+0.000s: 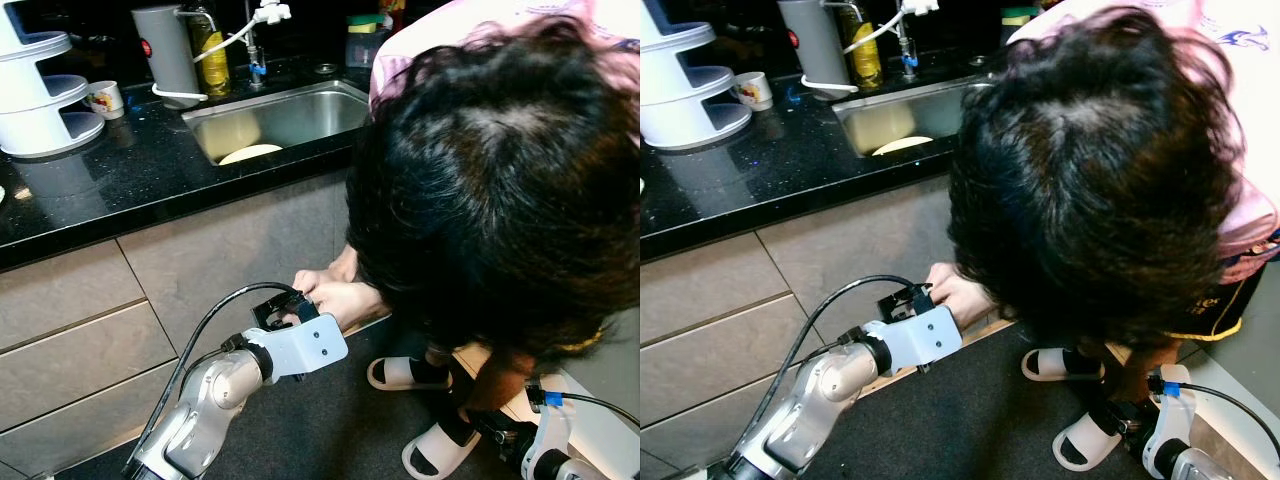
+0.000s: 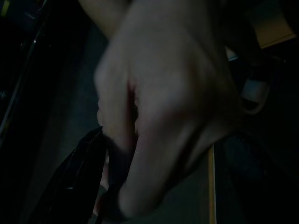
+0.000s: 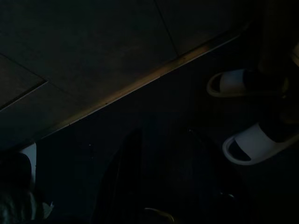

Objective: Kitchen organization

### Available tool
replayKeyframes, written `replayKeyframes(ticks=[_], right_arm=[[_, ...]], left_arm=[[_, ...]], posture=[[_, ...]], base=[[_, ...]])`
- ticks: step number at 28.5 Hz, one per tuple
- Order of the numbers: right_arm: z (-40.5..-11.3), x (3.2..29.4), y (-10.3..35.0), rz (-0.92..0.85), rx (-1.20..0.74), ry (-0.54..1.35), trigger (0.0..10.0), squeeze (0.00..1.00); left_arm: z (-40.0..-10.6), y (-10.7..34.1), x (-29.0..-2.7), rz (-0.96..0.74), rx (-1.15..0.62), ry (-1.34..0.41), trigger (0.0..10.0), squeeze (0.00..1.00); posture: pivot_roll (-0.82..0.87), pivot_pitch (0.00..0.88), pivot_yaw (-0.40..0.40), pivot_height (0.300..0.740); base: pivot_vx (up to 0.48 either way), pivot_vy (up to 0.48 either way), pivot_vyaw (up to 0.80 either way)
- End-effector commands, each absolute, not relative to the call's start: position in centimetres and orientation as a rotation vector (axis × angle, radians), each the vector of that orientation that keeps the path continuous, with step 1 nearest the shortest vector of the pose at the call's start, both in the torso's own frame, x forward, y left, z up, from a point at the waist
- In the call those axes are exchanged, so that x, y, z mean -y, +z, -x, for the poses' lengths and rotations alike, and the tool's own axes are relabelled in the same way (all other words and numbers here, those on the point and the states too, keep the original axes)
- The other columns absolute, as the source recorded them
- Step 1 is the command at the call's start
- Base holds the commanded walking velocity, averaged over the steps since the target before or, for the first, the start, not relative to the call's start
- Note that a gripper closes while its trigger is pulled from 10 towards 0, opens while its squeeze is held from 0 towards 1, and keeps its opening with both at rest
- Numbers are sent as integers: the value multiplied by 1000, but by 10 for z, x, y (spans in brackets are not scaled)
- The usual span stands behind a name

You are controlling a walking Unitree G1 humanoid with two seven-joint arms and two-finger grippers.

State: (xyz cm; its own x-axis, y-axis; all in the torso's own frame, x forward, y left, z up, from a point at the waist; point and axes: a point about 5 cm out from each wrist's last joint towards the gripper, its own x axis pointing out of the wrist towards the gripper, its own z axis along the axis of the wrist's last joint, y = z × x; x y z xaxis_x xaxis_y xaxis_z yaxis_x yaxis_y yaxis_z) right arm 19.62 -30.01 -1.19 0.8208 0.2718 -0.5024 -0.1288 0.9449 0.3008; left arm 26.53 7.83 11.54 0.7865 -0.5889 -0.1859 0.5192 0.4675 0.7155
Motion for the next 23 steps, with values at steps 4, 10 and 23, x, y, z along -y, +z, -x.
replayKeyframes(ticks=[4,10,23], right_arm=[[-198,298,-12,-262,-571,225,10000,0],[-198,298,-11,-261,-572,227,10000,0],[-198,297,-11,-259,-570,229,10000,0]], left_arm=[[-266,116,-82,-861,83,-675,10000,0],[-267,117,-82,-862,83,-676,10000,0],[-267,118,-83,-861,83,-675,10000,0]], posture=[[-72,0,36,740],[-68,0,34,740],[-43,0,24,740]], base=[[0,0,0],[0,0,0],[0,0,0]])
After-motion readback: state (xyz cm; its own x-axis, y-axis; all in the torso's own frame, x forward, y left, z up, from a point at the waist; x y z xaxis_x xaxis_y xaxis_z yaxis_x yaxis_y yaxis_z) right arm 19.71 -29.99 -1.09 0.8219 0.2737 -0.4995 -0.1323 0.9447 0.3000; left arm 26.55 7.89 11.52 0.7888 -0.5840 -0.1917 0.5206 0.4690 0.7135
